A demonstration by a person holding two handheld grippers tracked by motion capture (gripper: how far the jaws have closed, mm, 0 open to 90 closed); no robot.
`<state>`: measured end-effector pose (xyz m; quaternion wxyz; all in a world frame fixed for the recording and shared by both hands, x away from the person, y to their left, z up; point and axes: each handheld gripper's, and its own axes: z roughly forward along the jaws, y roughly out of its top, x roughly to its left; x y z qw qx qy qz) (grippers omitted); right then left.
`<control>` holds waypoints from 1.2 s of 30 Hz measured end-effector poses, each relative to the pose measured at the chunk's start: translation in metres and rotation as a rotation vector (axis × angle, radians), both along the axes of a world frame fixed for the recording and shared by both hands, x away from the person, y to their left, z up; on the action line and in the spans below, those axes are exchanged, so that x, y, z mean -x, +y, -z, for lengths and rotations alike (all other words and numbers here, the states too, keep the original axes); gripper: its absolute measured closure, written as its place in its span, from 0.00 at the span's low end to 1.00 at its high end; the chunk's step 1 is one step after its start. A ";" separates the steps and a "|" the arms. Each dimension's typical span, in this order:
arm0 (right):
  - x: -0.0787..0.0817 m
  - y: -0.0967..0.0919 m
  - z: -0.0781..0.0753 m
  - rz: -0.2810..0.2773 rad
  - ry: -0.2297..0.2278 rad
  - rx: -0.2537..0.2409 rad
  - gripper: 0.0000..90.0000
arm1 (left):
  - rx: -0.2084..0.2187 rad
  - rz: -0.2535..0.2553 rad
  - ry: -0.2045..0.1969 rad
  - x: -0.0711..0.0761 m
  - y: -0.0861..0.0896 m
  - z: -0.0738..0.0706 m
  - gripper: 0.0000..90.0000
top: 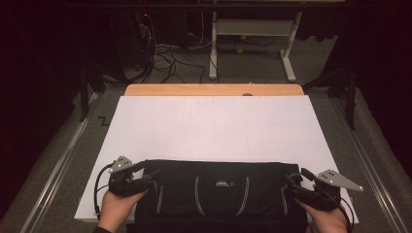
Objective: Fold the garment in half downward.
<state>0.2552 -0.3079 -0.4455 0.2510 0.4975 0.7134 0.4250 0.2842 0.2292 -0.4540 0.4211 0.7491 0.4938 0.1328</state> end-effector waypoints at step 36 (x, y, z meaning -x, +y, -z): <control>-0.031 0.000 0.025 -0.069 0.178 0.080 0.88 | -0.087 0.052 0.103 -0.013 -0.007 0.026 0.74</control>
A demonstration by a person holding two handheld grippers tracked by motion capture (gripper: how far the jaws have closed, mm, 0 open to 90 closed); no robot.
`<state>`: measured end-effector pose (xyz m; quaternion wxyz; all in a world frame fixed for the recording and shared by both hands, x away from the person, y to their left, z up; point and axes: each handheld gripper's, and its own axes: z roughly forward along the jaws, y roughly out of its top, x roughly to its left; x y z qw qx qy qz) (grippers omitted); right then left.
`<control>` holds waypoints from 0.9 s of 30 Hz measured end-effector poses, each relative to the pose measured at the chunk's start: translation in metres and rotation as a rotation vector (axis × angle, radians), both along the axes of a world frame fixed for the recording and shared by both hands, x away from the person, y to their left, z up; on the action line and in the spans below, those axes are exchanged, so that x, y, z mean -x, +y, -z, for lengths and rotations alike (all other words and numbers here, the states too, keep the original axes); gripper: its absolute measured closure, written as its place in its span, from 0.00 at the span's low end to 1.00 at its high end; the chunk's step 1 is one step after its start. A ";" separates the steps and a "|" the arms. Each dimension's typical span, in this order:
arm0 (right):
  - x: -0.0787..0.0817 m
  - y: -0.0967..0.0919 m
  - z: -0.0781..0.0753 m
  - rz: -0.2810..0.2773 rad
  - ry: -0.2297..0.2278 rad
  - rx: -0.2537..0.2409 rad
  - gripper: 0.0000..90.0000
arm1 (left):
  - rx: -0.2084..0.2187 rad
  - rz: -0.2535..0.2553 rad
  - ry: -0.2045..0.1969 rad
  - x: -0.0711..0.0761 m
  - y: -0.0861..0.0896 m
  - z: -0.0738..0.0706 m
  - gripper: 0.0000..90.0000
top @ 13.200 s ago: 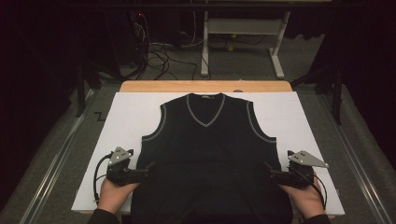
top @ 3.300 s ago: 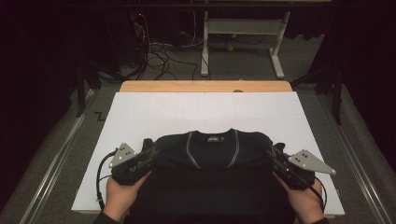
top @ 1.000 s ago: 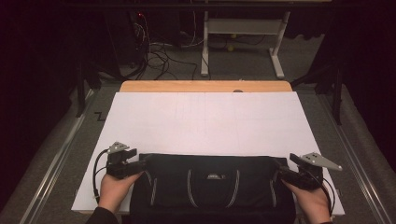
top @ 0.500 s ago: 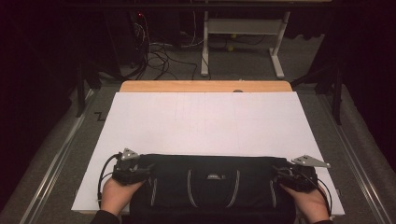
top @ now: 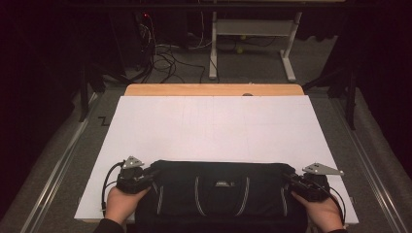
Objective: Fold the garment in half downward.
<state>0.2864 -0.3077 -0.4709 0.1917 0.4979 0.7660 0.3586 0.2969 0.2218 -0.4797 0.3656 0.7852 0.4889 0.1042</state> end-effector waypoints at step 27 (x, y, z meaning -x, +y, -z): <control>0.008 0.002 -0.005 0.023 -0.091 0.027 0.90 | -0.029 -0.022 -0.089 0.007 -0.009 -0.012 0.83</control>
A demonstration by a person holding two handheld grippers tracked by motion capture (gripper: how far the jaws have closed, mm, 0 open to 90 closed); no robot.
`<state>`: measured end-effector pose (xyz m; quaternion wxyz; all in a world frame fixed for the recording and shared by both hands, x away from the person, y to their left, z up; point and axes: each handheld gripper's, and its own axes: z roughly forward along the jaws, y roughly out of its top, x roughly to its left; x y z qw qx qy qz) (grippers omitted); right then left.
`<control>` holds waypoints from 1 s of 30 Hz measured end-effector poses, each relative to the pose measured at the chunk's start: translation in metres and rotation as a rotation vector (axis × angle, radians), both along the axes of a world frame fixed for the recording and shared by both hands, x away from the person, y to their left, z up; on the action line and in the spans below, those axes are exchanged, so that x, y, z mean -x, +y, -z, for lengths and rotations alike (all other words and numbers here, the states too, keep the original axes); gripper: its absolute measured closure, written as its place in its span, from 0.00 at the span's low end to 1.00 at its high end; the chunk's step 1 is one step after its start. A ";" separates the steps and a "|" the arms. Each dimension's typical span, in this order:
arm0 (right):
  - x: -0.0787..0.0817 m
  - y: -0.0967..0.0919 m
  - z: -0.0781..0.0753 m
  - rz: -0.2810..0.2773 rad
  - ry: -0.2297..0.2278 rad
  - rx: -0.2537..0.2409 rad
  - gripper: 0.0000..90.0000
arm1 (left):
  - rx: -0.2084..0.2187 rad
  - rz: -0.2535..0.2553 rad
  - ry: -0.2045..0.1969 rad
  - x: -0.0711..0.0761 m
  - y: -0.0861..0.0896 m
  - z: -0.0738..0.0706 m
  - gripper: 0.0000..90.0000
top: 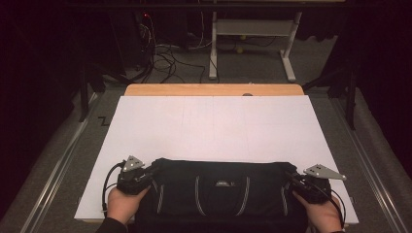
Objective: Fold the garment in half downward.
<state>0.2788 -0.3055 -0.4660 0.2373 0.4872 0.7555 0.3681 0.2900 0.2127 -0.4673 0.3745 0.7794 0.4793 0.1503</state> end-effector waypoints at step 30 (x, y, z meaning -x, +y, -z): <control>-0.060 0.020 -0.020 0.039 -0.099 0.118 0.90 | 0.026 -0.064 -0.039 -0.059 0.007 -0.007 0.85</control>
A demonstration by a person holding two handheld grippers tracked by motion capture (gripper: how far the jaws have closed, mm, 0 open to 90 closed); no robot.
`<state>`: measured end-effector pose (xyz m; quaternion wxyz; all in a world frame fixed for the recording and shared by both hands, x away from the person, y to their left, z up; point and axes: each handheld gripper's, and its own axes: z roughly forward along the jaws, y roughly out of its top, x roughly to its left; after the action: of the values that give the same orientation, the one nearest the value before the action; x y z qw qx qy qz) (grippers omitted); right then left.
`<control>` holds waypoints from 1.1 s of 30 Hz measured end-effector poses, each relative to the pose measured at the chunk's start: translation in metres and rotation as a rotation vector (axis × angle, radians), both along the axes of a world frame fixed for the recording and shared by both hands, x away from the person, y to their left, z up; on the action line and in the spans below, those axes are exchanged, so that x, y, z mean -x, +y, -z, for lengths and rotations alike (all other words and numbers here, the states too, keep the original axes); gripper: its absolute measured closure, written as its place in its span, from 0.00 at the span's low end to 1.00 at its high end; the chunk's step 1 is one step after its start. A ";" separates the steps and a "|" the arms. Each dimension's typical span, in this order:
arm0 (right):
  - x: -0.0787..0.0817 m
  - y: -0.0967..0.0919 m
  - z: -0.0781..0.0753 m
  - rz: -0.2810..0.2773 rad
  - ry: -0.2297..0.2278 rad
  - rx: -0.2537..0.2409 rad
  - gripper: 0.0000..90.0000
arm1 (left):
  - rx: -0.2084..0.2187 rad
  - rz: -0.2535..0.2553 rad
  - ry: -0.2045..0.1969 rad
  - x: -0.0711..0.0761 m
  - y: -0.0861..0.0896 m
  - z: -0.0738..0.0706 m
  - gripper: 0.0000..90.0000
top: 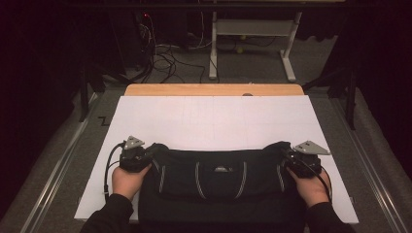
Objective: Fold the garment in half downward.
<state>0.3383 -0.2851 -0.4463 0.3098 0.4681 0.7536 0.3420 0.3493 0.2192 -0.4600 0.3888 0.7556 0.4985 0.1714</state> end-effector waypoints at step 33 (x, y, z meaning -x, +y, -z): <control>-0.090 -0.002 -0.019 0.083 0.010 0.007 0.88 | -0.117 -0.082 -0.003 -0.089 -0.017 -0.012 0.84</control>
<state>0.4287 -0.2874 -0.4269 0.3217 0.4994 0.7363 0.3239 0.4384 0.2022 -0.4481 0.3374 0.7556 0.5177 0.2172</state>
